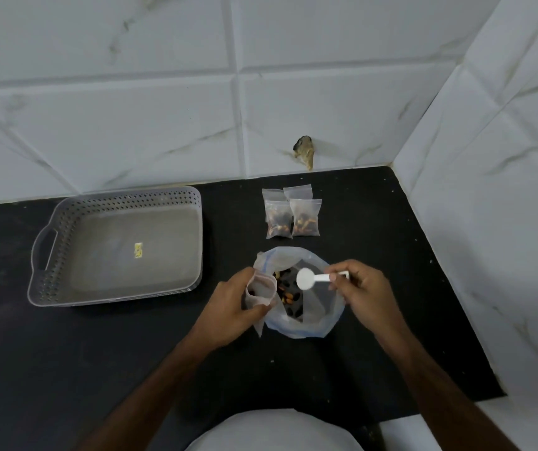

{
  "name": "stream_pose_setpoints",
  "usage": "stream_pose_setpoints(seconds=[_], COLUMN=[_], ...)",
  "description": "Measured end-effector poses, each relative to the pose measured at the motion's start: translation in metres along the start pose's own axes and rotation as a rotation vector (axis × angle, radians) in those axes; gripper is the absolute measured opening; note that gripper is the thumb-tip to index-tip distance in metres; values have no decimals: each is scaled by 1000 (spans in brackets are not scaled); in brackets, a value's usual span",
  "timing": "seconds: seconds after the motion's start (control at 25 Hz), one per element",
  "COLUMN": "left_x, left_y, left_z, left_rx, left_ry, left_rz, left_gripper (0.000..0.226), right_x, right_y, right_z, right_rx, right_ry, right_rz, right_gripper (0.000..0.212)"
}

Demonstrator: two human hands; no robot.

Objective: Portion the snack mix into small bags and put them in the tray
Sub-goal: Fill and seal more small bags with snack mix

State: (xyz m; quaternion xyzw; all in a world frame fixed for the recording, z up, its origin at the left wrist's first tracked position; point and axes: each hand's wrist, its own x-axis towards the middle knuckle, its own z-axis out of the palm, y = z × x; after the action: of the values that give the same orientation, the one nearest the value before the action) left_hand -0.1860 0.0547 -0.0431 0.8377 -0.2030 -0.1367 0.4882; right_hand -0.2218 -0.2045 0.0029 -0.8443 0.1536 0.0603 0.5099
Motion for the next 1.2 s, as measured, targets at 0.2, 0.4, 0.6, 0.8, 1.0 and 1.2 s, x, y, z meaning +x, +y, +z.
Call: stream_pose_setpoints(seconds=[0.2,0.4,0.6,0.8,1.0,1.2], left_x=[-6,-5,-4,0,-3,-5], left_y=[-6,-12,-18,-20,-22,-21], left_z=[3,9,12,6,6,8], left_rx=[120,128,154,152,144,160], left_ry=[-71,-91,-48,51,70,59], left_rz=[5,-18,19,14,53,77], left_gripper=[32,33,32,10,10,11], right_x=[13,35,35,47,51,36], right_y=[26,22,26,23,21,29], right_z=[43,66,64,66,46,49], right_rx=[-441,-799,-691,-691,-830,-762], right_ry=[-138,-266,-219,-367,-471,-287], right_rz=[-72,-122,-364,-453,-414,-363], right_gripper=[22,23,25,19,24,23])
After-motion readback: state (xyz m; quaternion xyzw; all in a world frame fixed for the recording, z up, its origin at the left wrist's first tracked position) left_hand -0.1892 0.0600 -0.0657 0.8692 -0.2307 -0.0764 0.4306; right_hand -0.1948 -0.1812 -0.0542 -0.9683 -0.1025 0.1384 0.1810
